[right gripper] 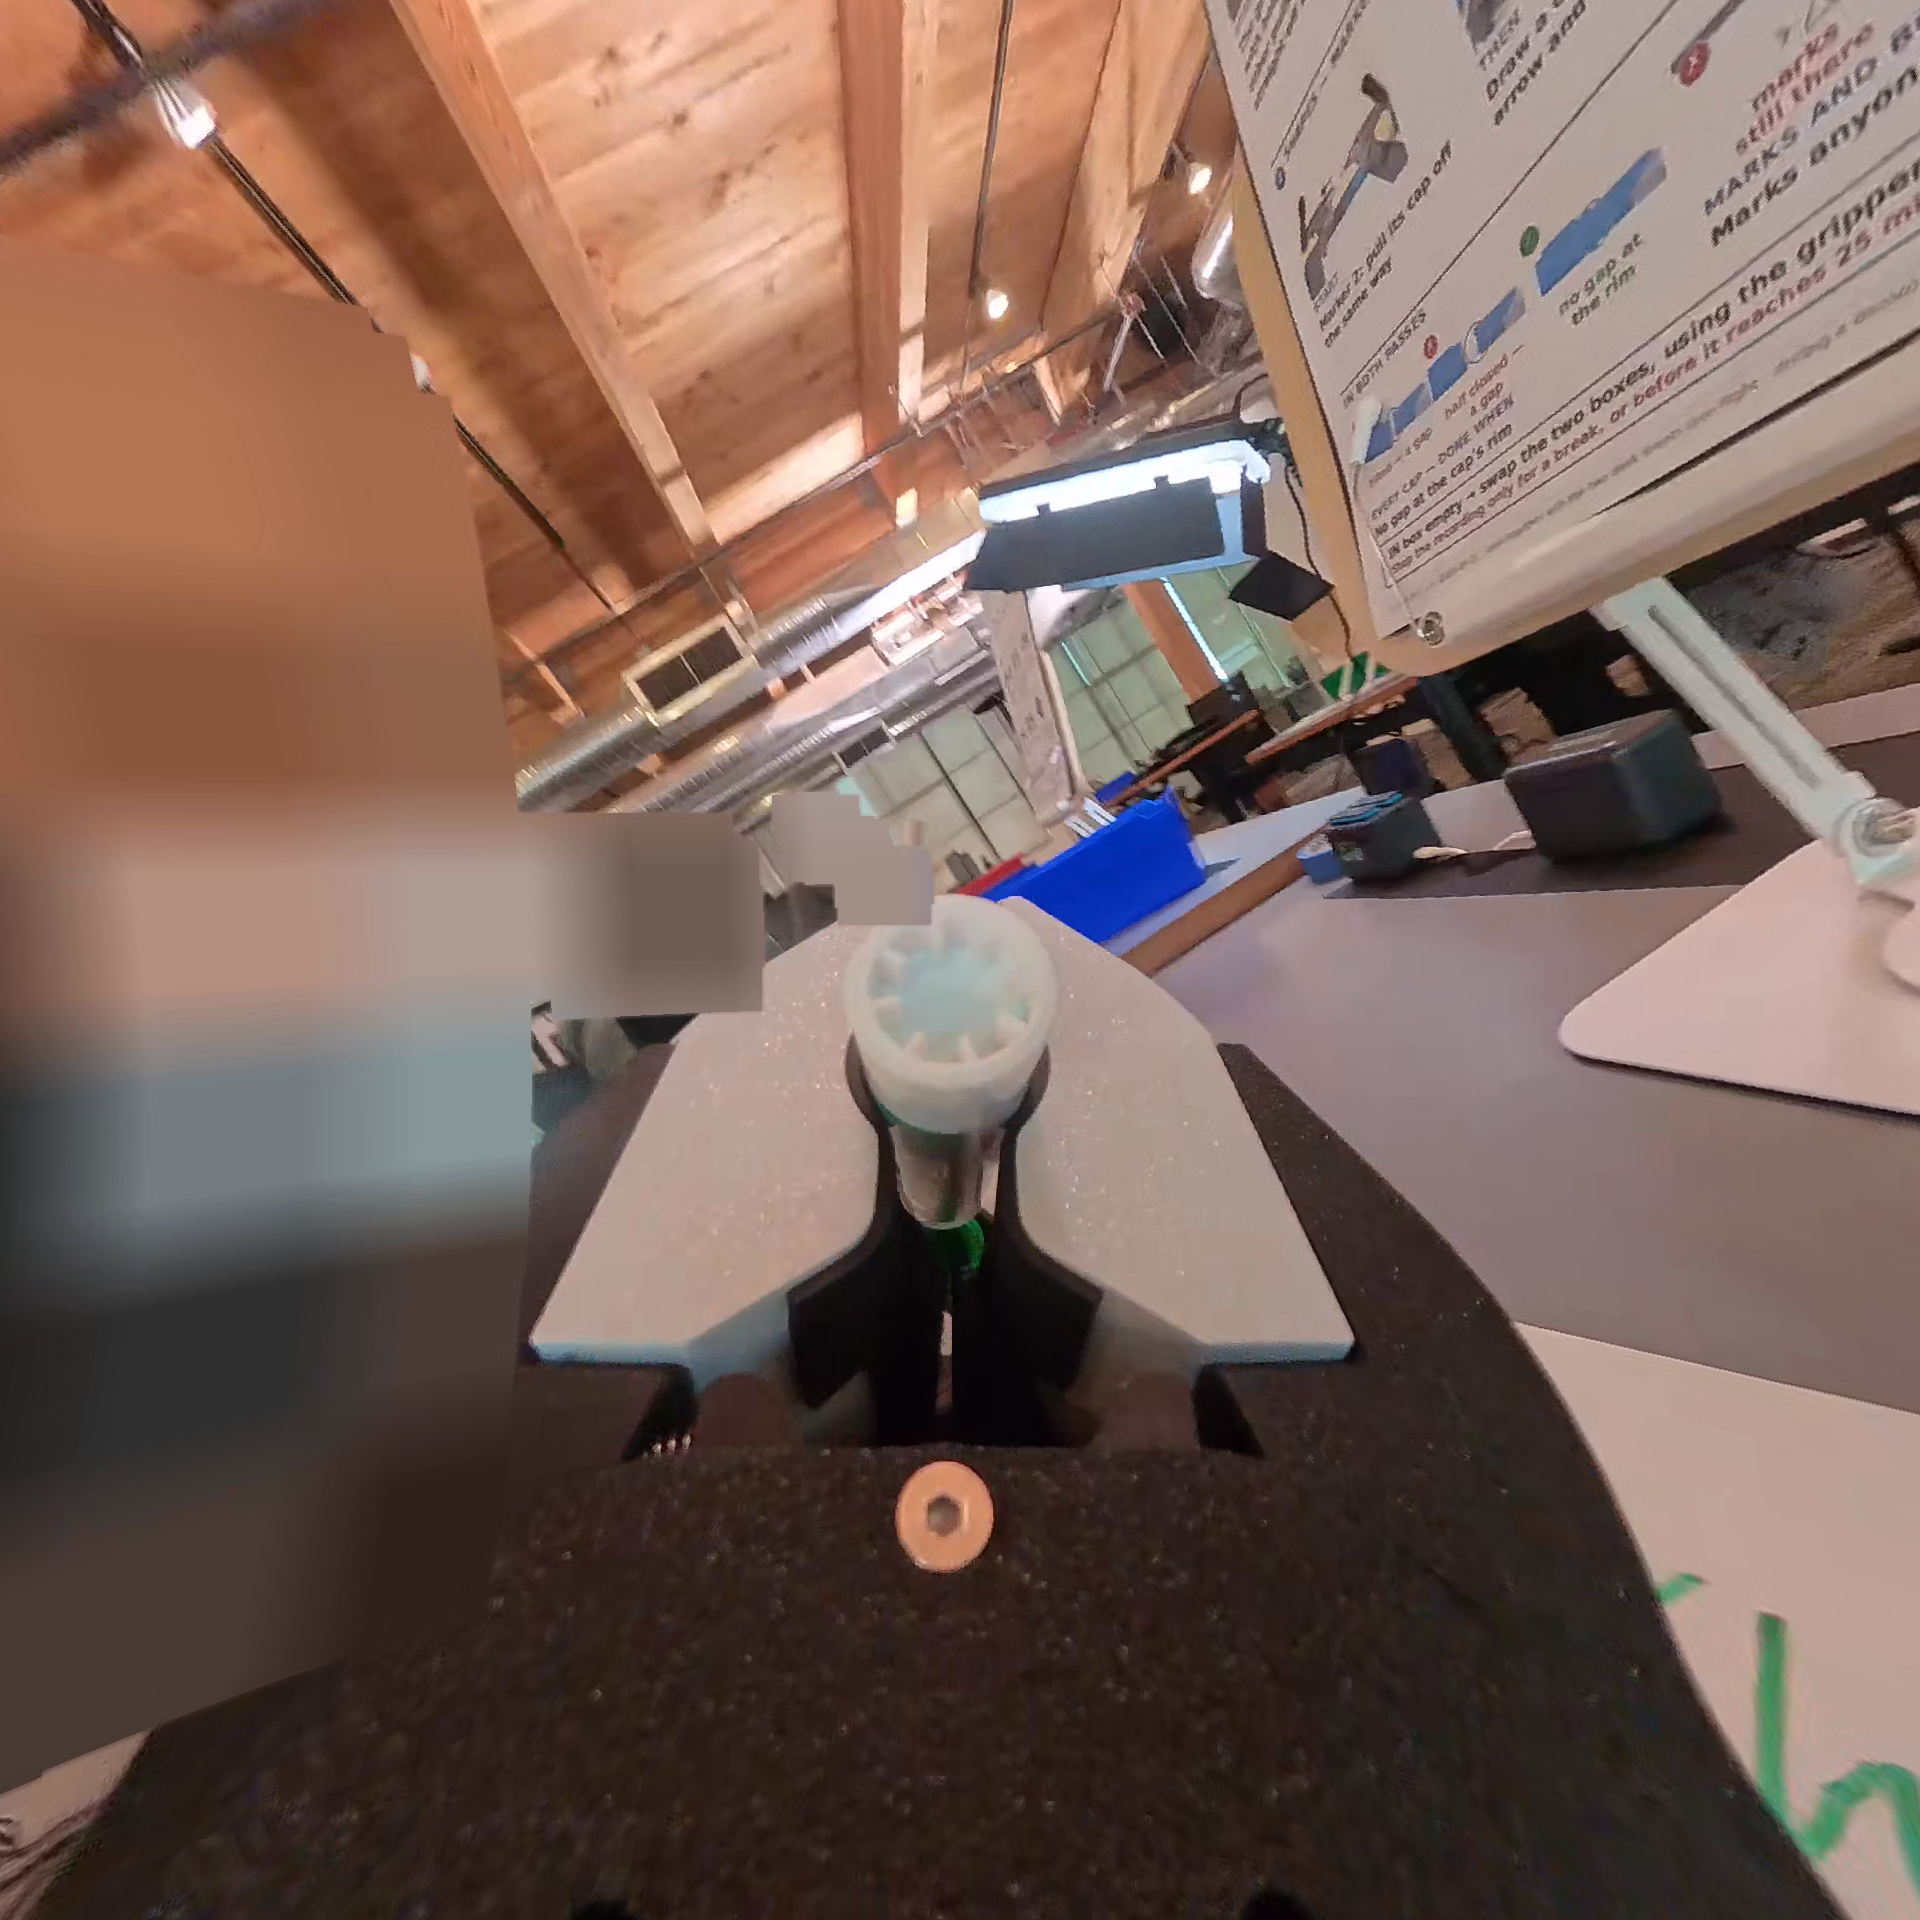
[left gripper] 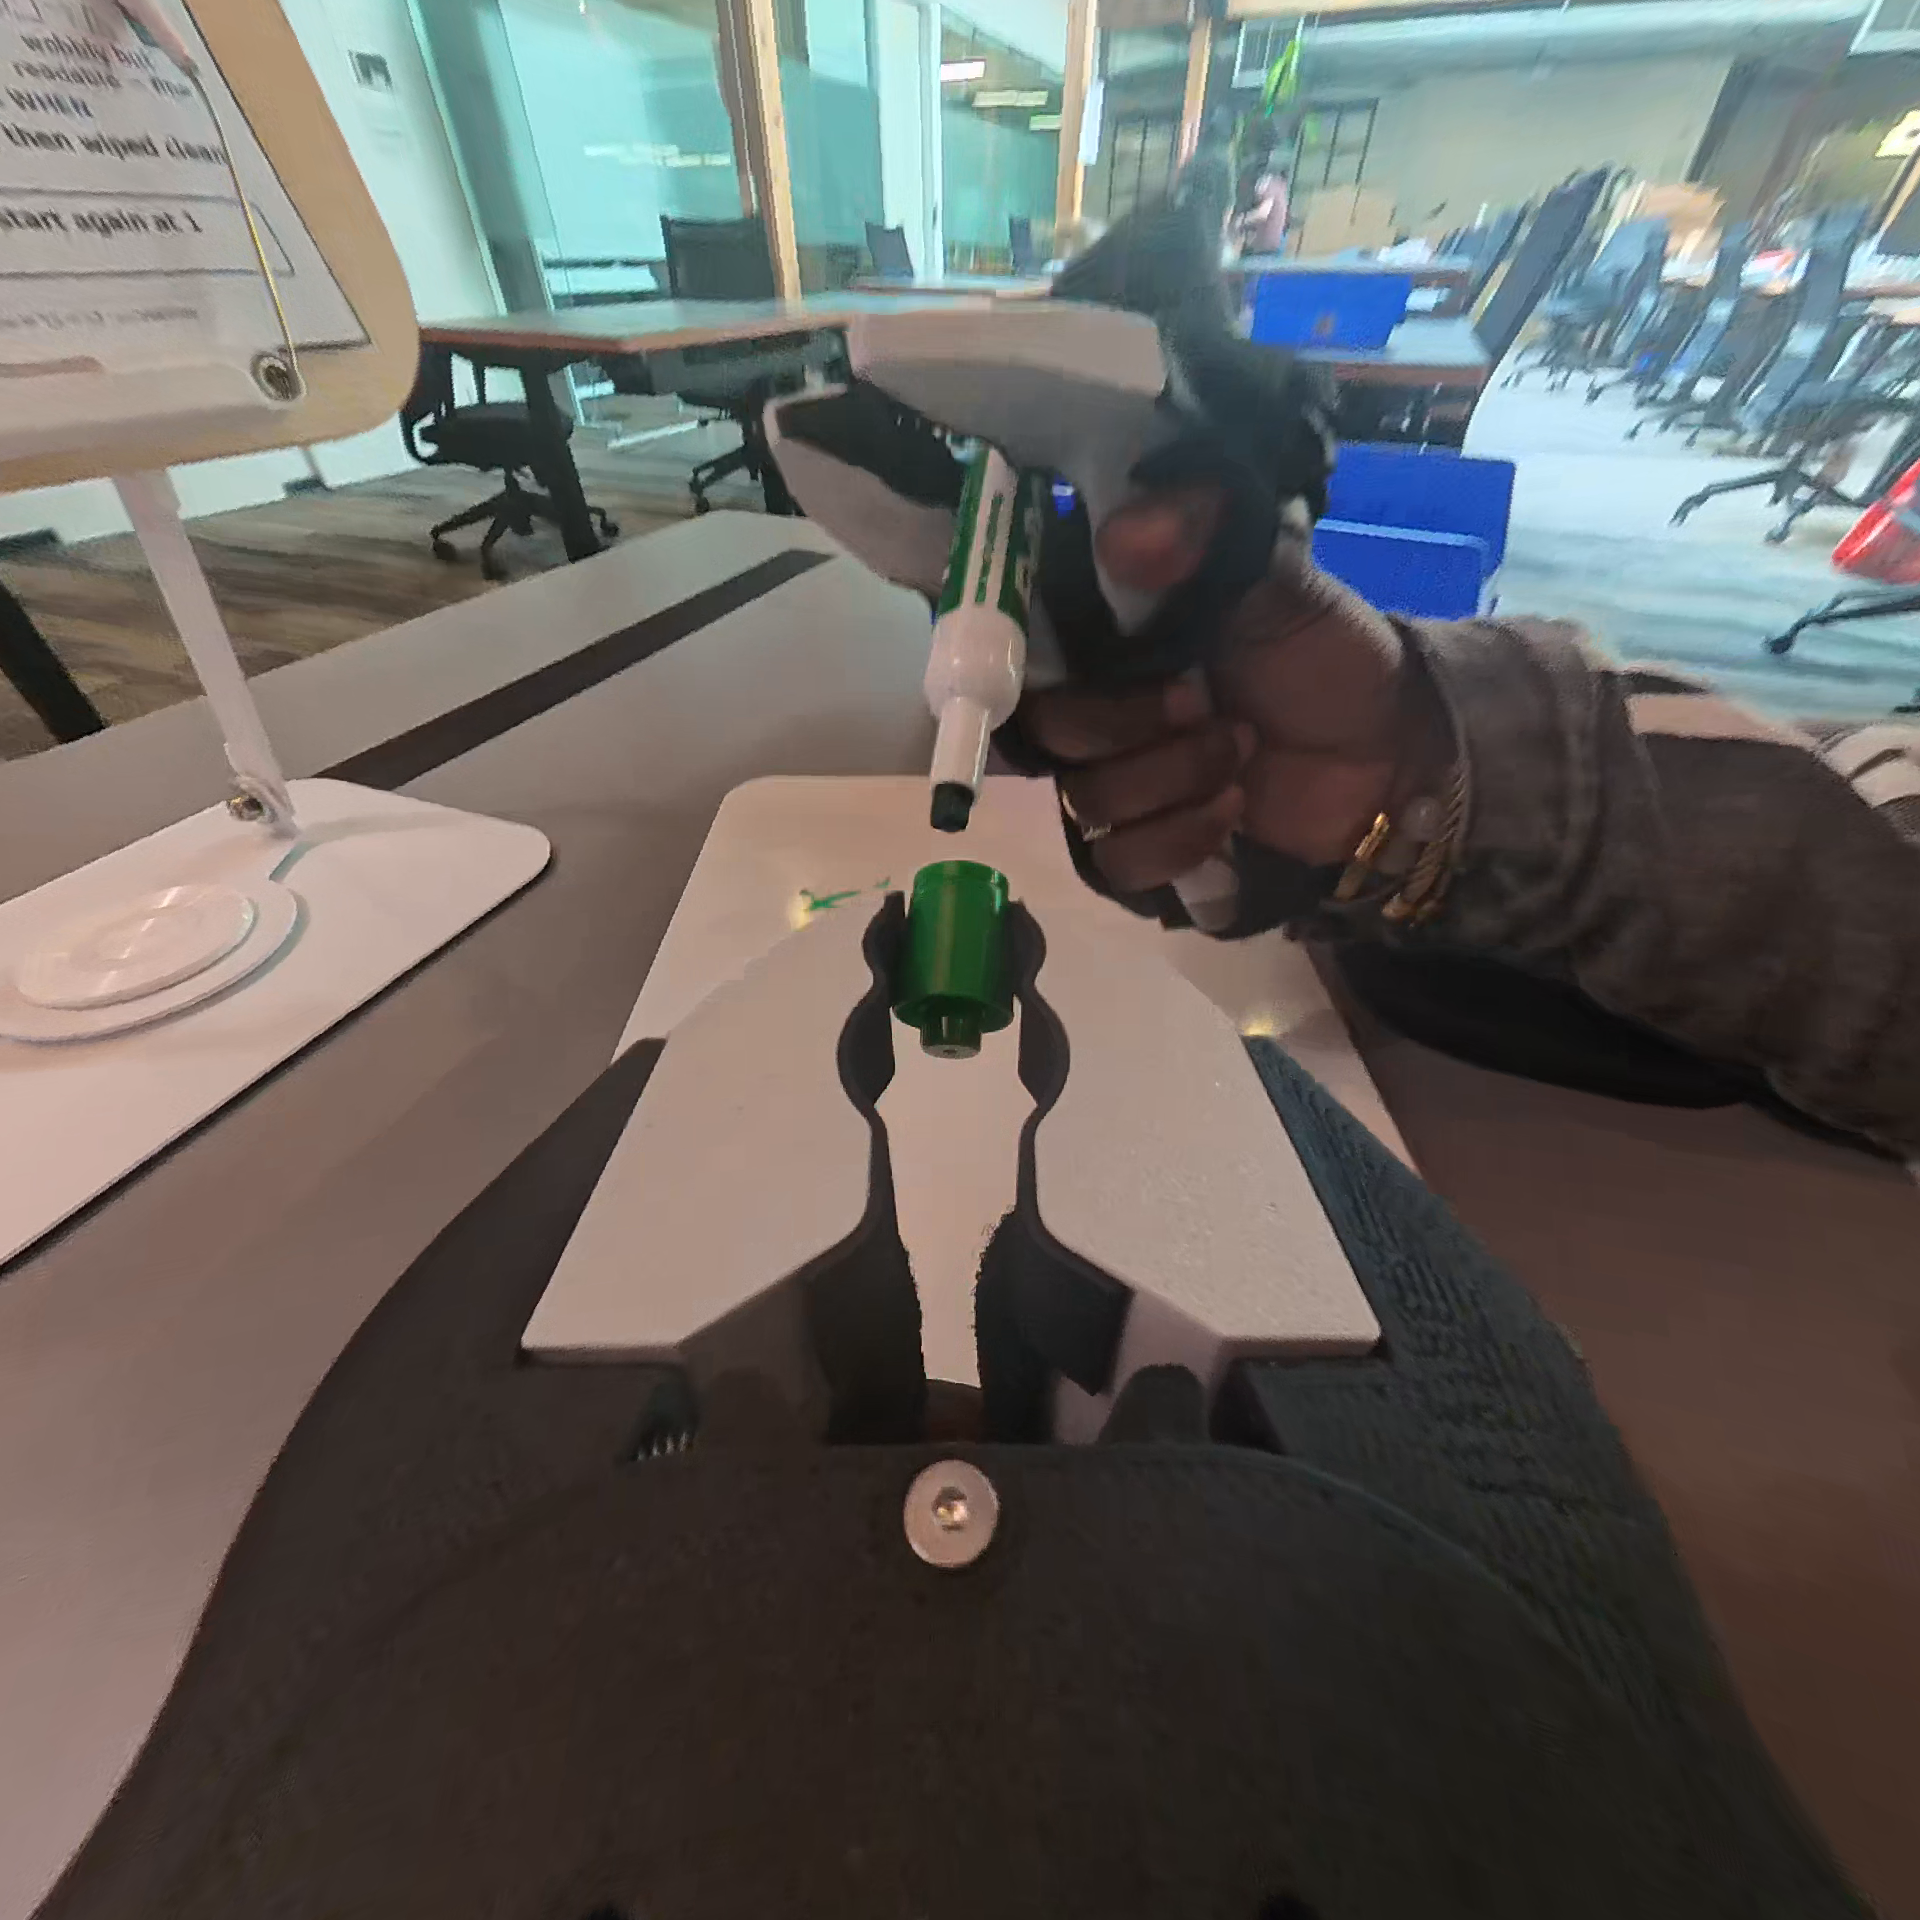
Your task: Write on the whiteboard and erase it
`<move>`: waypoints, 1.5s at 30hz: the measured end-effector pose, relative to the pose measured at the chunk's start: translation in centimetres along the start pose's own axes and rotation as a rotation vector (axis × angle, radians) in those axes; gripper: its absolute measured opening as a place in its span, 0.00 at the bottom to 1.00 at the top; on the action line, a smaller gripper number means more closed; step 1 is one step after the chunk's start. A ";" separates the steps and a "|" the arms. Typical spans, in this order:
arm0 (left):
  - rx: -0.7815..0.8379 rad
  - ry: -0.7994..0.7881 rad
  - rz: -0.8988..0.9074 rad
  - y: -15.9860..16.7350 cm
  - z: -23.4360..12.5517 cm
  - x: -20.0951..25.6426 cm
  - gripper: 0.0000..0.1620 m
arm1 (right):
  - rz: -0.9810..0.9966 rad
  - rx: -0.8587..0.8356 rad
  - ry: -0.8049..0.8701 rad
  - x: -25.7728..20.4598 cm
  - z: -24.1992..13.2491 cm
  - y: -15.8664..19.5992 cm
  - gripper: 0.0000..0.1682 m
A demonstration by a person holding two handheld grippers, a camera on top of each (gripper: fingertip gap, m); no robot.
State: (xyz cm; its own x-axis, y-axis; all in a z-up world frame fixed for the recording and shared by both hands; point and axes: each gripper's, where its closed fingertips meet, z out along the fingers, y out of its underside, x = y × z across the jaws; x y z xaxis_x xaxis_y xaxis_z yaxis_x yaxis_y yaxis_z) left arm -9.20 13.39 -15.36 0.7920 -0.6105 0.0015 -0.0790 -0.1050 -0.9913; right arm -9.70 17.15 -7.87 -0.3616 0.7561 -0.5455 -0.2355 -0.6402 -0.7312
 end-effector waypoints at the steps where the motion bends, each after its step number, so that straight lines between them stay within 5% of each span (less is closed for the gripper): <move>1: 0.029 0.013 -0.010 -0.4 -0.1 0.1 0.12 | 0.036 0.009 -0.017 -0.1 0.0 0.0 0.08; 14: 0.123 -0.016 0.000 -1.9 -1.1 0.3 0.11 | 0.016 -0.024 -0.016 -1.0 1.7 2.3 0.09; 30: 0.055 0.020 0.191 -1.5 -0.7 1.0 0.11 | -0.147 -0.155 -0.042 -2.5 2.5 3.7 0.08; 35: 0.107 0.057 0.182 -2.1 -1.3 1.4 0.11 | -0.260 -0.146 0.006 -2.4 1.5 1.9 0.26; 38: 0.113 0.066 0.161 -2.3 -1.6 1.1 0.11 | -0.239 -0.113 0.000 -2.5 0.5 0.8 0.25; 41: 0.095 0.077 0.151 -2.0 -1.5 1.2 0.11 | -0.233 -0.166 -0.065 -3.1 0.4 1.6 0.12; 45: 0.072 0.074 0.156 -1.6 -1.4 1.1 0.11 | -0.254 -0.194 -0.052 -3.0 0.3 1.9 0.11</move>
State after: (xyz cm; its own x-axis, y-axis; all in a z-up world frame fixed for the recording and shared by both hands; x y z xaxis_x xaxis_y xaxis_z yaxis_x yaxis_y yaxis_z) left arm -9.02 11.83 -13.59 0.7263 -0.6717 -0.1462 -0.1517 0.0508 -0.9871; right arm -9.31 13.60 -7.48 -0.3603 0.8773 -0.3172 -0.1499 -0.3900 -0.9085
